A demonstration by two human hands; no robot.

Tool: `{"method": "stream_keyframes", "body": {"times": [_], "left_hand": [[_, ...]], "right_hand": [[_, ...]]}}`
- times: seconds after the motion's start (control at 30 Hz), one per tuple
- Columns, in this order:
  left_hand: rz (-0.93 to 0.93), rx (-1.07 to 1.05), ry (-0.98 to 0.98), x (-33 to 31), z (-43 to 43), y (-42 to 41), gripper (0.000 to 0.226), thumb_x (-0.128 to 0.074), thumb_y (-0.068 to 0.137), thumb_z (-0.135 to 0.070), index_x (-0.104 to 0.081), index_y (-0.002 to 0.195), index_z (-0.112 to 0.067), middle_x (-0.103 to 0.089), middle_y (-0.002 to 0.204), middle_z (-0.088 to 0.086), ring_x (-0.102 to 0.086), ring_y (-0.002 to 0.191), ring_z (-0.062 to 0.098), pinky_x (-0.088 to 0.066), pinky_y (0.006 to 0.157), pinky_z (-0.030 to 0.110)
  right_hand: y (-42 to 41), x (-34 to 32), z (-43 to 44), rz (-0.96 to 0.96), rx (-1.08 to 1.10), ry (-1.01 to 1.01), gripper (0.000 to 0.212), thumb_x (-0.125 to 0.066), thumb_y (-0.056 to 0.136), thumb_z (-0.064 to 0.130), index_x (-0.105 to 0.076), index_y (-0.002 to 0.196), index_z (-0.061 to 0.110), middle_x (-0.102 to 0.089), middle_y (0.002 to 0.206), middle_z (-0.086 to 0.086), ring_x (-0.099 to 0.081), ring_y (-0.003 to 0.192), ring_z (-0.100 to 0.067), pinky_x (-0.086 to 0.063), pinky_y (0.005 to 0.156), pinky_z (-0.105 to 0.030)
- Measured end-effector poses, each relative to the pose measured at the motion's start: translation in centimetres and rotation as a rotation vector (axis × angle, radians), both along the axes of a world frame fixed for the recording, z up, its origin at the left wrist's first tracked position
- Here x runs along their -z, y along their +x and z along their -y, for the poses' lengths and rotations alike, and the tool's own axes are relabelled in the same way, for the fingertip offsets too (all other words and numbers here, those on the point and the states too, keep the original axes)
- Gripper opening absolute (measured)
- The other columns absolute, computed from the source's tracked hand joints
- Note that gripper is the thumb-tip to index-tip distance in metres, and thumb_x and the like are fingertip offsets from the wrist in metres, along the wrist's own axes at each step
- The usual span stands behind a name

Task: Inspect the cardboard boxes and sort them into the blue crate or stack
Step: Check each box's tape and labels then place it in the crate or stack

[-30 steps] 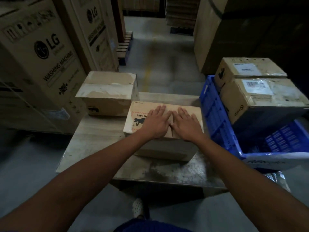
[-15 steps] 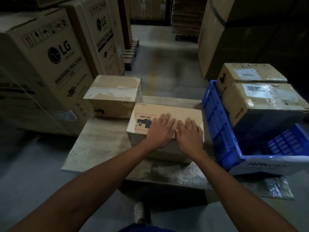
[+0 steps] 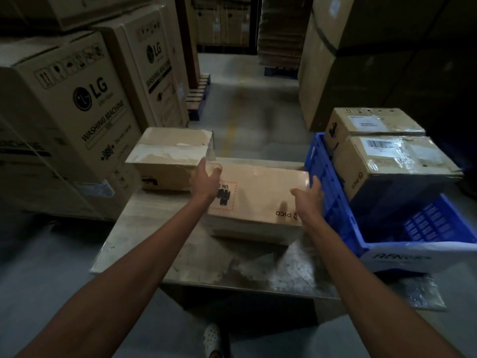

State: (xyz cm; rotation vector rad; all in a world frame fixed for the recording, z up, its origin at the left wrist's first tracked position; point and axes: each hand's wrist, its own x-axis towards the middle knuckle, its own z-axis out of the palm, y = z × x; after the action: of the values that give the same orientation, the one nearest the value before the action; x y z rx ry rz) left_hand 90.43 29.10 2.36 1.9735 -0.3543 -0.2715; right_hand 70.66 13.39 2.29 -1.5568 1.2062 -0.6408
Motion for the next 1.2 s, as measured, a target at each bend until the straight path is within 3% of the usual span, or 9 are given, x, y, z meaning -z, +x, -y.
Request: {"method": "stream_keyframes", "body": {"times": [0.13,0.27,0.43,0.57,0.7,0.83,0.93,1.07,1.2], "left_hand": [[-0.062,-0.092,-0.293,1.8,-1.6,-0.4,0.052,-0.043,0.095,-0.054,-0.057,0.139,-0.03,-0.049,0.137,0.009,-0.052,0.122,0.026,-0.047,0.101,0.048],[-0.08,-0.21,-0.181,6.8,-3.7,-2.0,0.049,-0.048,0.088,-0.066,-0.072,0.105,-0.026,-0.061,0.115,0.018,-0.058,0.108,0.035,-0.05,0.096,0.056],[-0.044,-0.175,-0.059,7.7,-6.1,-6.3,0.024,-0.064,0.095,-0.022,-0.062,0.118,-0.017,-0.045,0.121,0.01,-0.049,0.101,0.02,-0.044,0.088,0.03],[-0.027,-0.138,0.049,9.8,-7.9,-7.6,0.033,-0.066,0.093,-0.014,-0.058,0.125,-0.015,-0.041,0.118,0.012,-0.049,0.097,0.021,-0.044,0.088,0.028],[0.12,-0.059,0.21,10.5,-8.6,-7.4,0.036,-0.066,0.093,-0.016,-0.058,0.127,-0.013,-0.041,0.117,0.012,-0.047,0.105,0.027,-0.043,0.092,0.032],[0.553,0.192,0.447,10.7,-7.9,-6.3,0.042,-0.067,0.088,-0.019,-0.059,0.129,-0.011,-0.043,0.141,0.02,-0.039,0.133,0.038,-0.04,0.107,0.05],[0.706,0.39,0.549,10.5,-6.5,-5.5,0.05,-0.054,0.095,-0.029,-0.05,0.141,-0.011,-0.032,0.157,0.023,-0.026,0.147,0.039,-0.027,0.118,0.053],[0.589,0.541,0.759,10.5,-5.6,-4.2,0.07,-0.015,0.098,-0.047,-0.022,0.158,-0.01,-0.007,0.166,0.019,-0.004,0.154,0.034,-0.015,0.123,0.054],[0.526,0.642,0.92,10.3,-5.5,-3.3,0.062,-0.019,0.106,-0.044,-0.007,0.16,-0.016,0.0,0.168,0.012,0.004,0.155,0.027,-0.001,0.124,0.051]], "right_hand": [[-1.6,-0.3,-0.8,-0.072,0.171,-0.054,0.059,-0.05,0.102,0.044,-0.034,0.155,0.022,-0.041,0.149,-0.014,-0.05,0.123,-0.032,-0.039,0.09,-0.035],[-2.8,2.1,-2.2,-0.169,0.127,0.005,0.05,-0.052,0.099,0.053,-0.049,0.136,0.02,-0.049,0.13,-0.01,-0.05,0.098,-0.021,-0.037,0.077,-0.033],[-4.0,5.9,-4.1,-0.272,0.112,0.021,0.042,-0.061,0.096,0.041,-0.045,0.129,0.021,-0.049,0.127,-0.009,-0.055,0.097,-0.021,-0.042,0.07,-0.033],[-4.9,8.9,-4.9,-0.323,0.062,0.098,0.044,-0.064,0.092,0.035,-0.044,0.127,0.017,-0.055,0.124,-0.009,-0.058,0.096,-0.023,-0.044,0.065,-0.032],[-5.0,9.1,-5.2,-0.402,0.048,0.06,0.051,-0.064,0.091,0.037,-0.045,0.134,0.017,-0.052,0.132,-0.011,-0.058,0.105,-0.027,-0.049,0.078,-0.039],[-3.2,8.2,-6.5,-0.509,-0.196,-0.485,0.057,-0.062,0.092,0.035,-0.04,0.142,0.019,-0.036,0.152,-0.008,-0.043,0.136,-0.027,-0.044,0.108,-0.048],[0.7,6.9,-7.9,-0.438,-0.544,-0.608,0.054,-0.052,0.101,0.034,-0.039,0.15,0.015,-0.026,0.163,-0.009,-0.025,0.15,-0.027,-0.033,0.118,-0.045],[5.3,7.3,-9.1,-0.625,-0.861,-0.619,0.061,-0.037,0.106,0.041,-0.019,0.16,0.019,-0.008,0.169,-0.009,-0.002,0.156,-0.028,-0.012,0.124,-0.05],[5.7,9.3,-9.0,-0.799,-0.987,-0.619,0.064,-0.02,0.106,0.05,-0.006,0.162,0.021,0.004,0.17,-0.009,0.006,0.156,-0.03,0.0,0.123,-0.058]]}}
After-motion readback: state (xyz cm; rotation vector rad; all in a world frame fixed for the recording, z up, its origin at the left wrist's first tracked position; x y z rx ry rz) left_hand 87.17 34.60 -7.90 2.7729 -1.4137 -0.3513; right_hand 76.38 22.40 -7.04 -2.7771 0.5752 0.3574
